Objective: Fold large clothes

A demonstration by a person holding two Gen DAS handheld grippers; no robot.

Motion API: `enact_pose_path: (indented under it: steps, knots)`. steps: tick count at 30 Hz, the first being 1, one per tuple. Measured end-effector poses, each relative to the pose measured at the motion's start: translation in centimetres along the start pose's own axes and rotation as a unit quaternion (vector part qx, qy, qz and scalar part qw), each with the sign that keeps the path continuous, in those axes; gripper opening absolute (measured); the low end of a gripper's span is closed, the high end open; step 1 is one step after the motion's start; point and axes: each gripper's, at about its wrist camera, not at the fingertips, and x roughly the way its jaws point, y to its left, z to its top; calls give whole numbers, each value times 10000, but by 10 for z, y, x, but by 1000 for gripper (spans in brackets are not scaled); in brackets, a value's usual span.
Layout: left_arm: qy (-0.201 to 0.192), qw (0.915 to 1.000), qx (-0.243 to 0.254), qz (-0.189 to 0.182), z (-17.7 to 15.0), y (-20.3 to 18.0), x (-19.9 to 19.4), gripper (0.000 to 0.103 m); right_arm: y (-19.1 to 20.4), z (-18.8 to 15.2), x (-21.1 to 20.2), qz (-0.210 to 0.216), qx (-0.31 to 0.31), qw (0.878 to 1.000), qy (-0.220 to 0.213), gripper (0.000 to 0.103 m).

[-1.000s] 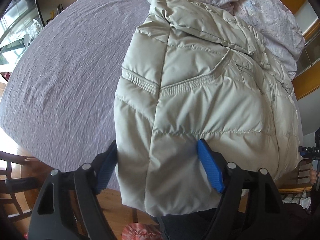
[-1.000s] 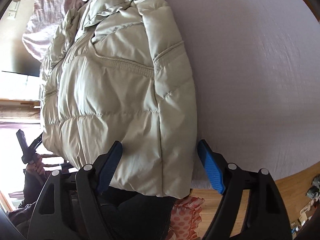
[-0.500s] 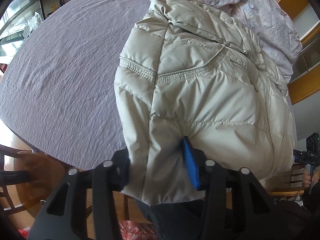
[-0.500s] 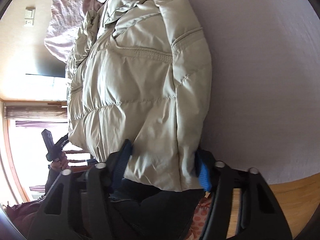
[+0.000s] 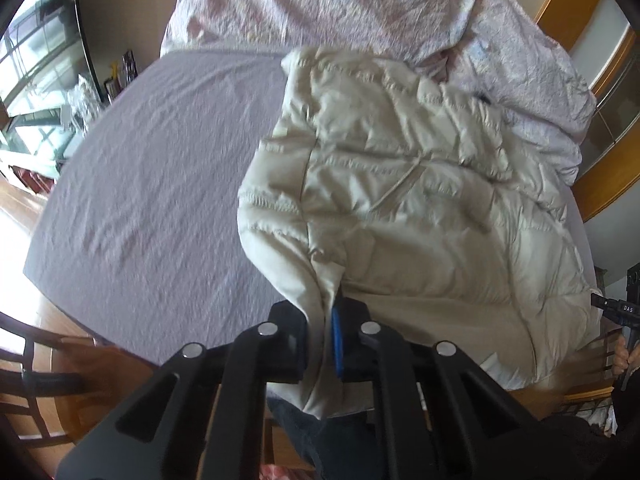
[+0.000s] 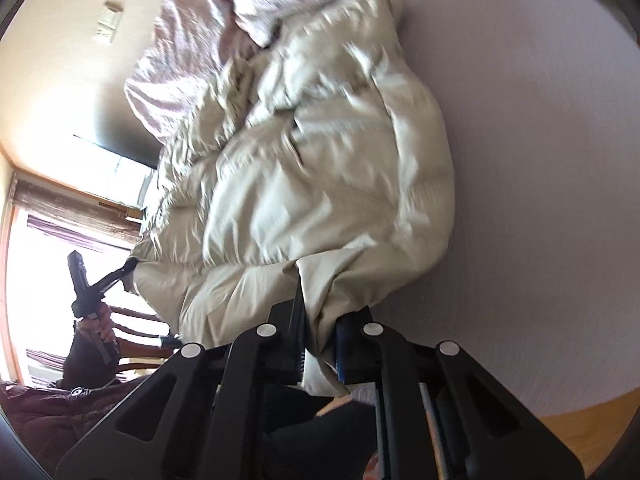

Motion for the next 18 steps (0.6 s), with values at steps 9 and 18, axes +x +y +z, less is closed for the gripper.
enact_pose_path:
  steps: [9, 18]
  knots:
    - [-661, 9972, 274, 199, 65, -26, -23, 10, 27, 51, -27, -400, -419, 9963, -639, 11]
    - [-966, 9951, 145, 149, 137, -38, -19, 10, 58, 114, -21, -1084, -472, 9865, -1135, 11]
